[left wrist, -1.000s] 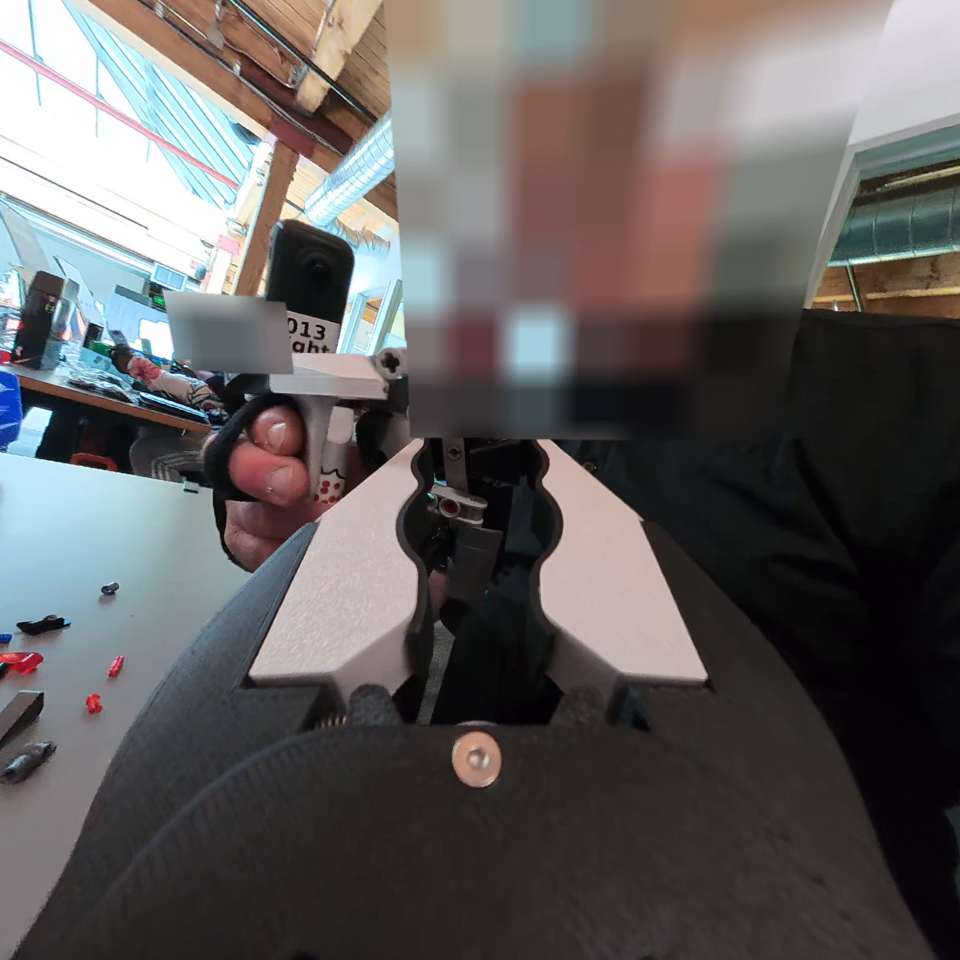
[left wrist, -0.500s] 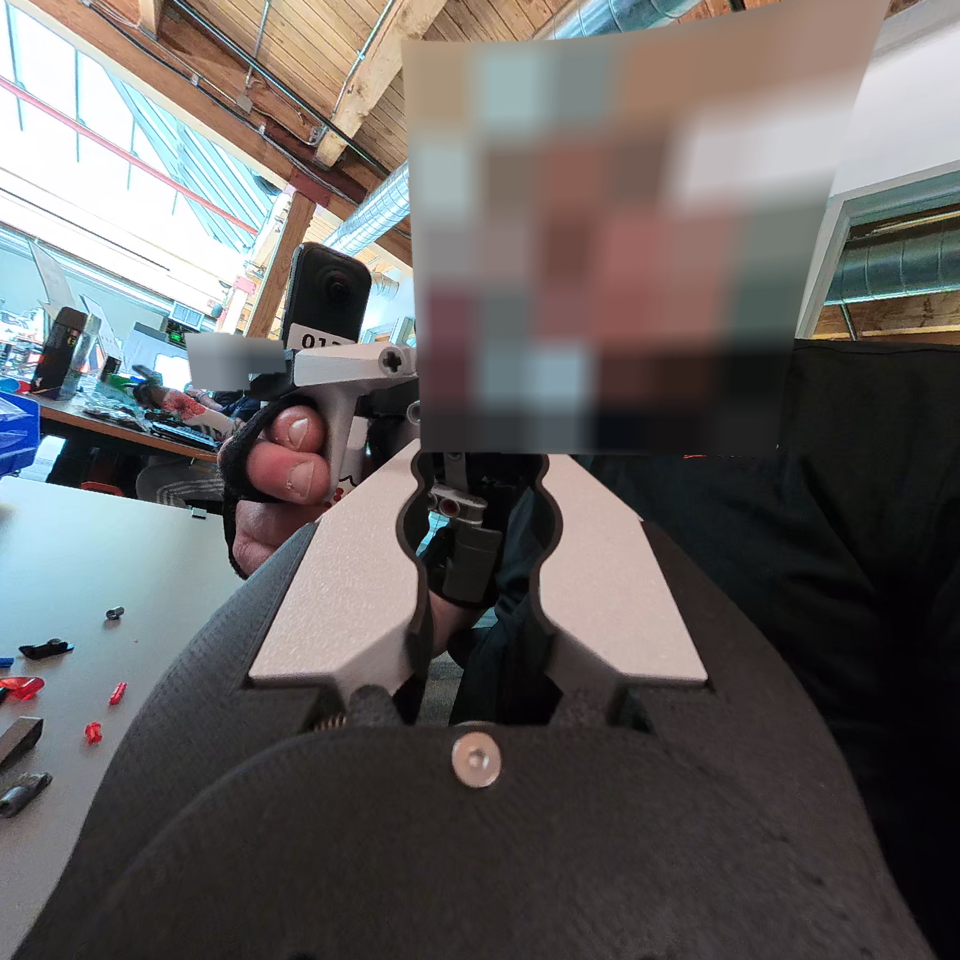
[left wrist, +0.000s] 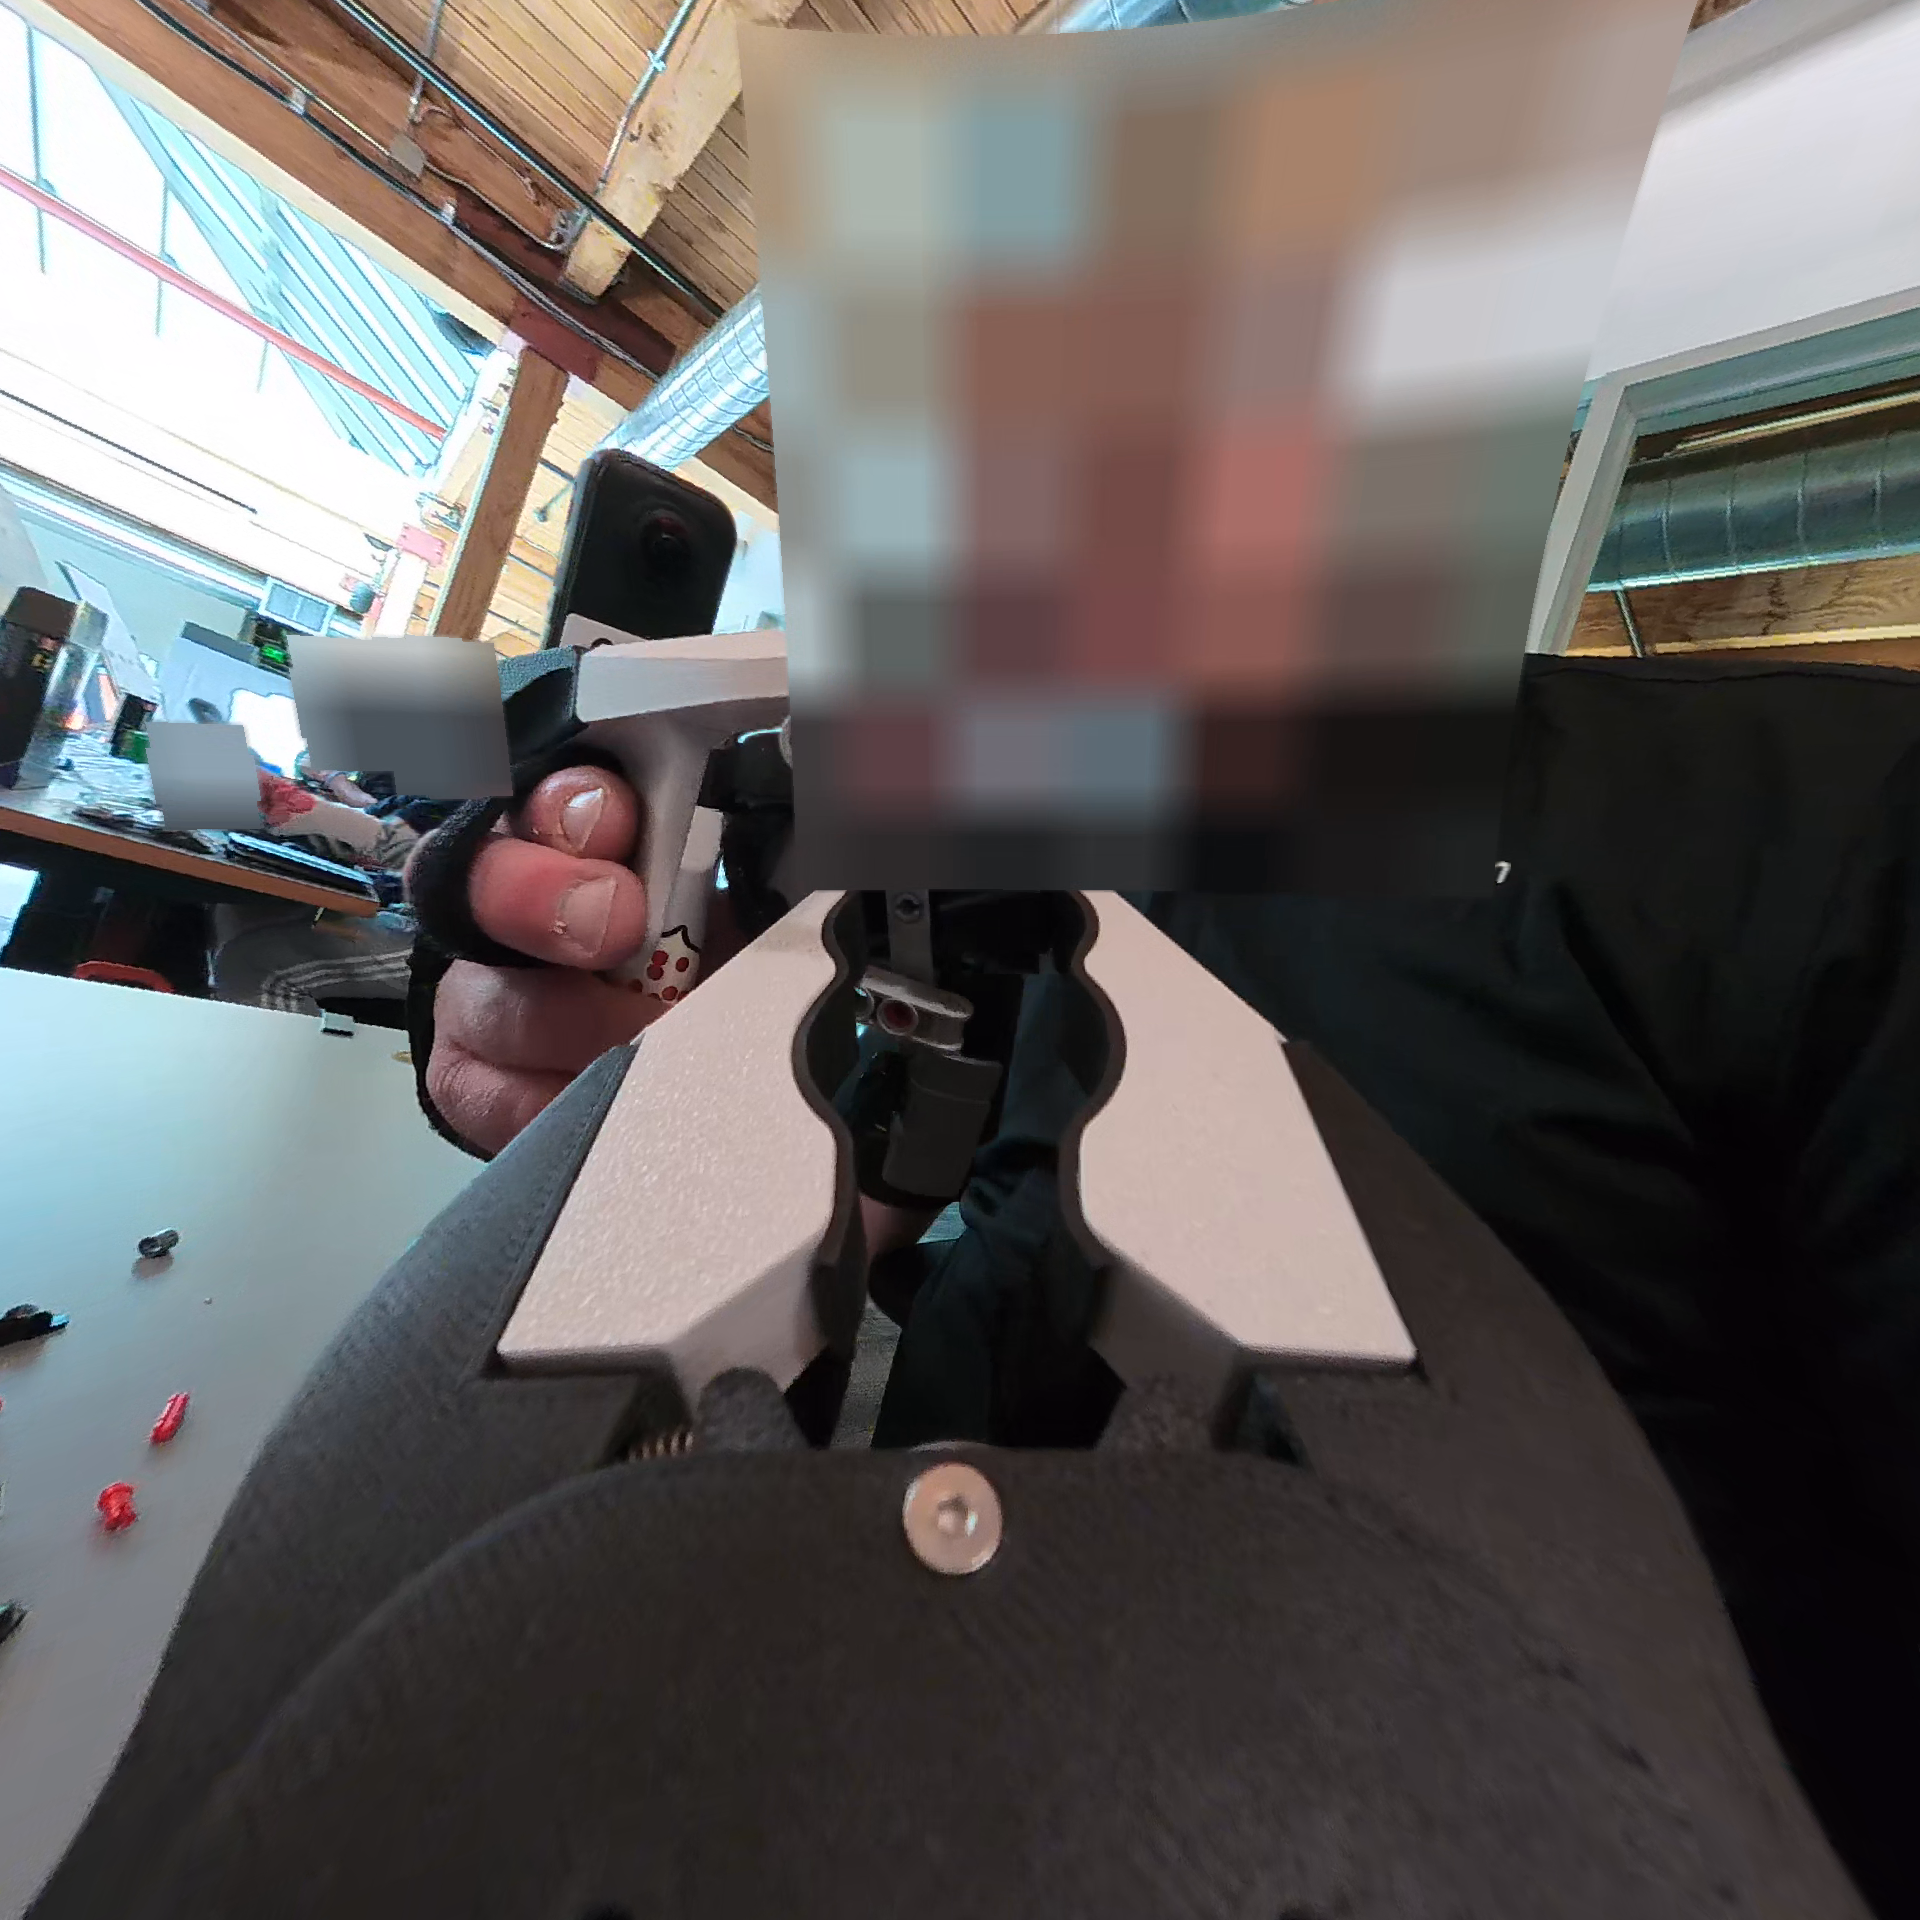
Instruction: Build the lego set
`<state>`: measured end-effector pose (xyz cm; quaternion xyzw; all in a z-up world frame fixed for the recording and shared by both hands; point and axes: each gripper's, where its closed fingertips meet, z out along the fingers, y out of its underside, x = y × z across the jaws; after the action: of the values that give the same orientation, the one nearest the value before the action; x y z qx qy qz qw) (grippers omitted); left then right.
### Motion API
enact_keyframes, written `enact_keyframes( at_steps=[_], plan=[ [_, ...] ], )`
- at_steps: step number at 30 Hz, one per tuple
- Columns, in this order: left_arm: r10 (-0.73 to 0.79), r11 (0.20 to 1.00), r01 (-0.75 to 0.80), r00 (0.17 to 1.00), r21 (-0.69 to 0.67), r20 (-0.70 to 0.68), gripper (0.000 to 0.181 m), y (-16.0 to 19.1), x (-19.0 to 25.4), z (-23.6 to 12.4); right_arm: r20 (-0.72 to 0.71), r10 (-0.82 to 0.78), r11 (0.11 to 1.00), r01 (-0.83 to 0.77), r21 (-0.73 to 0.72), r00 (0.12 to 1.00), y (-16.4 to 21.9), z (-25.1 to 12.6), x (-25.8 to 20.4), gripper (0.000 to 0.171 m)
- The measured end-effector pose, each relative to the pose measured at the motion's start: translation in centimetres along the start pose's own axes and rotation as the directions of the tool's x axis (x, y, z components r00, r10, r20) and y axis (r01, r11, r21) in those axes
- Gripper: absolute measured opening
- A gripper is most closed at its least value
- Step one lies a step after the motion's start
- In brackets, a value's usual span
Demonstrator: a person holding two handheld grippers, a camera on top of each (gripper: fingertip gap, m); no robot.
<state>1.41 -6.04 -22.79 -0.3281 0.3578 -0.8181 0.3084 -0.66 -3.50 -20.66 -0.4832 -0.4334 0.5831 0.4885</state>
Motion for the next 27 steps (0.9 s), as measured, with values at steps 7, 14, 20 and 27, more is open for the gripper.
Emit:
enact_keyframes(
  at_steps=[7,14,20,27],
  plan=[
    [0.009,1.000,-0.009,1.000,-0.028,-0.026,0.033,0.1,0.4,0.3,-0.015,-0.049,0.999,0.049,-0.001,0.999,-0.3,0.0,-0.6,0.030],
    [0.023,0.992,-0.025,1.000,-0.122,-0.012,0.033,0.9,0.5,0.3,-0.002,-0.081,0.997,0.081,0.010,0.997,-1.2,-1.3,-0.7,0.037],
    [0.097,0.932,-0.096,0.995,-0.350,-0.015,0.033,1.9,1.5,0.4,0.120,-0.192,0.979,0.199,-0.049,0.974,-0.6,-2.3,-2.9,0.043],
    [0.107,0.774,-0.144,0.989,-0.617,-0.098,0.033,3.9,3.6,1.3,0.223,-0.273,0.956,0.289,-0.042,0.936,-0.4,-1.2,-5.5,0.062]
  ],
)
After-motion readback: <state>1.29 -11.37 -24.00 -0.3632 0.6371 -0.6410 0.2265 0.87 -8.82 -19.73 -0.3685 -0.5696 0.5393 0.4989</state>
